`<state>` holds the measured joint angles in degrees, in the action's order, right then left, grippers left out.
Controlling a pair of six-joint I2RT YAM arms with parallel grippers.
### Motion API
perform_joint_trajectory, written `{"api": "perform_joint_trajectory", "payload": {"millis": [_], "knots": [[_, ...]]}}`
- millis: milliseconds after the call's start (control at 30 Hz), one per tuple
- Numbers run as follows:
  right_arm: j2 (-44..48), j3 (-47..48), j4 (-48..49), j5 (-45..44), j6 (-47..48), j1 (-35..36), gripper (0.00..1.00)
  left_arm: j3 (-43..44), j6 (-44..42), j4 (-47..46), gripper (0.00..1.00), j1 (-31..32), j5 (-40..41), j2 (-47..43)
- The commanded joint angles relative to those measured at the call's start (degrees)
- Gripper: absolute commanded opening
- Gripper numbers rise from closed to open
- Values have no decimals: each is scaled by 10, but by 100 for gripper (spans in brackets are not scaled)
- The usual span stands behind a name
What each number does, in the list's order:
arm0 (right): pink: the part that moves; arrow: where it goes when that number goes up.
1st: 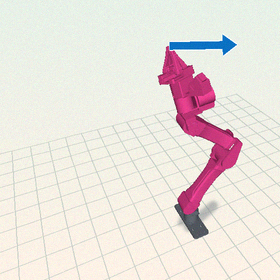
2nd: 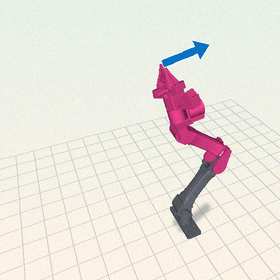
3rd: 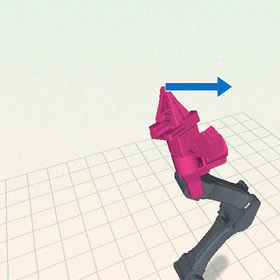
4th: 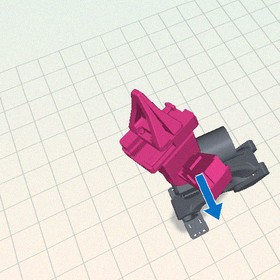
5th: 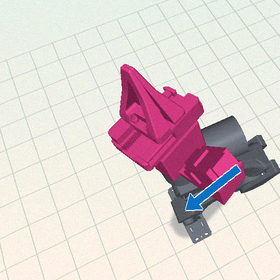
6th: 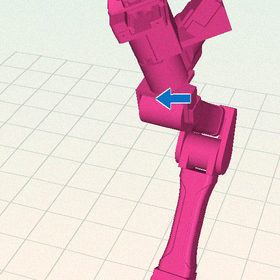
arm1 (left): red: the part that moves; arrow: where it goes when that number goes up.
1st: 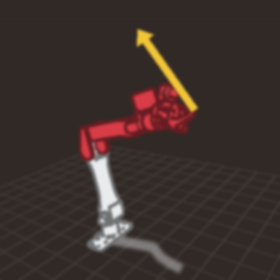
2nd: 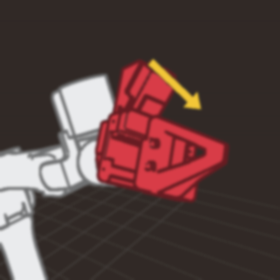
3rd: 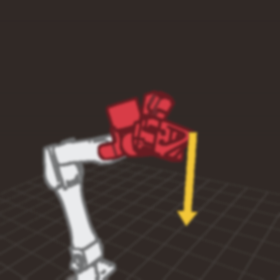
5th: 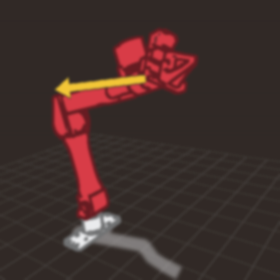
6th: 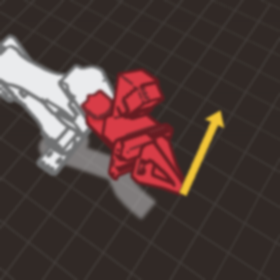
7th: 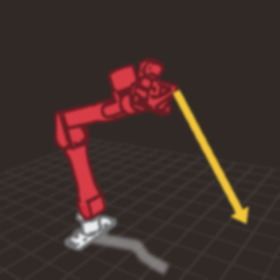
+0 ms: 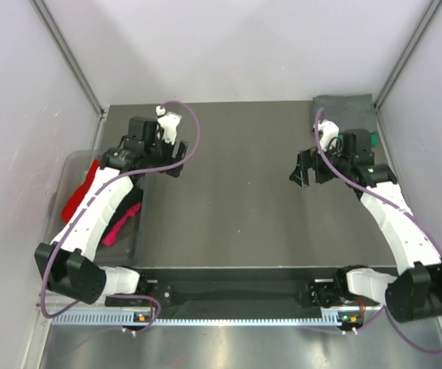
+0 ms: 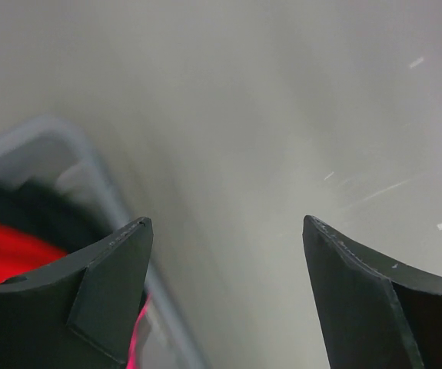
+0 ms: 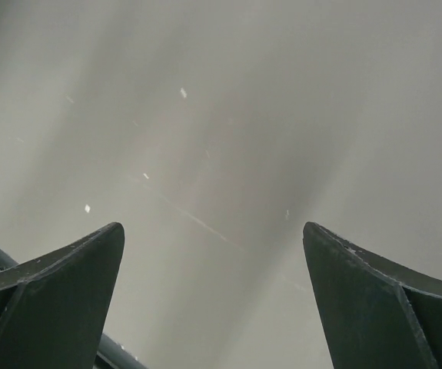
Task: Fold and stack the t-shirts
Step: Reset both grippers
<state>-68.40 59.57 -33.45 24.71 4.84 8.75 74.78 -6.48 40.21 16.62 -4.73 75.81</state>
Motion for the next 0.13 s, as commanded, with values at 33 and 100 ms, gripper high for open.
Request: {"api": "perform_joint_trajectory", "payload": {"millis": [33, 100], "knots": [[47, -13, 43, 30, -15, 15, 100, -20, -29, 76, 84, -6, 90, -52], [55, -23, 50, 32, -15, 14, 100, -49, -41, 65, 84, -16, 108, -91]]}}
